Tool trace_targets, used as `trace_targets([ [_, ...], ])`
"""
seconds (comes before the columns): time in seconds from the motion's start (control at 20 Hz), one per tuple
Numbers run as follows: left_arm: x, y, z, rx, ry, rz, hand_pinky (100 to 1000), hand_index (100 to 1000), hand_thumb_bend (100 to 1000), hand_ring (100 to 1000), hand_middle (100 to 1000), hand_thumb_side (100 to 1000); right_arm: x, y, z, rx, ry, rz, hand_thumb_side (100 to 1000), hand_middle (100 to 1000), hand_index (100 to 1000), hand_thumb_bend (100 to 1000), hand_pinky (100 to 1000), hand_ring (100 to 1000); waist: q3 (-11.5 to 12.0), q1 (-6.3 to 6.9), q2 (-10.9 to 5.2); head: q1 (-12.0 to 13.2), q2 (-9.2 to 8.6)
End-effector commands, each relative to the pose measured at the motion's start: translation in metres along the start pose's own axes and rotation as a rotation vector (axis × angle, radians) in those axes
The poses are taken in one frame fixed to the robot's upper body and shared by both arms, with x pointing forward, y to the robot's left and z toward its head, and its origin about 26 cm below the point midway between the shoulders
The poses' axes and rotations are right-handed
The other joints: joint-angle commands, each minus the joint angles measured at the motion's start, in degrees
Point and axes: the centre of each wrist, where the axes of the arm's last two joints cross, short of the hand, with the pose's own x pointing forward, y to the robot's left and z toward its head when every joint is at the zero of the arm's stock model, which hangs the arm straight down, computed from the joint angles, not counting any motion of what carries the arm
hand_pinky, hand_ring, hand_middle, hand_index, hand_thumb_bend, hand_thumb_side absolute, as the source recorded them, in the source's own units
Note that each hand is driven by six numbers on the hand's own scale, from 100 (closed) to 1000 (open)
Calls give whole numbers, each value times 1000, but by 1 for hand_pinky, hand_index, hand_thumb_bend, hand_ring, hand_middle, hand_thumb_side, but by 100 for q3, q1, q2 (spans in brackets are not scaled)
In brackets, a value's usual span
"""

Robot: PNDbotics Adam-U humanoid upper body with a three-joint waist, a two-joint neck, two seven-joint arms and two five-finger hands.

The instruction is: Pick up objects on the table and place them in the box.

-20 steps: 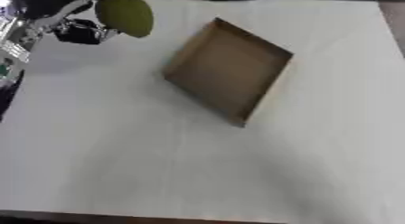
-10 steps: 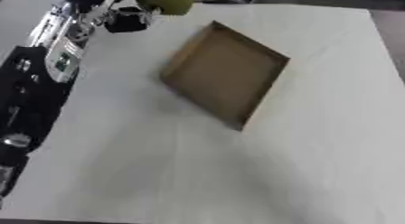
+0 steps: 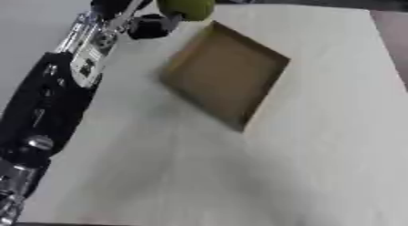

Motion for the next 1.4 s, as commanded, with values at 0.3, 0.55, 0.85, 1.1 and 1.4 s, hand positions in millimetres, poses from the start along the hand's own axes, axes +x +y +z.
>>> trace_targets([
  [0.3, 2, -12, -3, -124, -72, -40, 497, 755, 100, 548, 538, 100, 6, 0, -4, -9, -1, 1, 531, 605, 690, 100, 838, 713, -29, 24, -118, 48, -24],
  [0.55, 6, -31, 2, -228, -88, -2, 504, 774, 100, 558, 551, 244, 6, 0, -5, -11, 3, 1, 531, 604, 689, 100, 838, 713, -42, 19, -123, 56, -44],
  [0.85, 13, -54, 9, -320, -71, 96, 491, 784, 100, 556, 551, 368, 6, 0, -5, -11, 4, 3, 531, 604, 689, 100, 838, 713, -58, 30, -127, 51, -58],
  [1.1, 15, -65, 17, -382, -76, 166, 702, 920, 100, 790, 768, 462, 5, -2, -3, -16, 16, 13, 529, 603, 689, 100, 838, 713, -47, 43, -126, 26, -44],
  [1.4, 6, -44, 14, -331, -33, 133, 819, 966, 100, 898, 892, 630, 4, -3, -2, -12, 27, 20, 529, 603, 690, 100, 839, 714, -13, 46, -136, -2, 6],
])
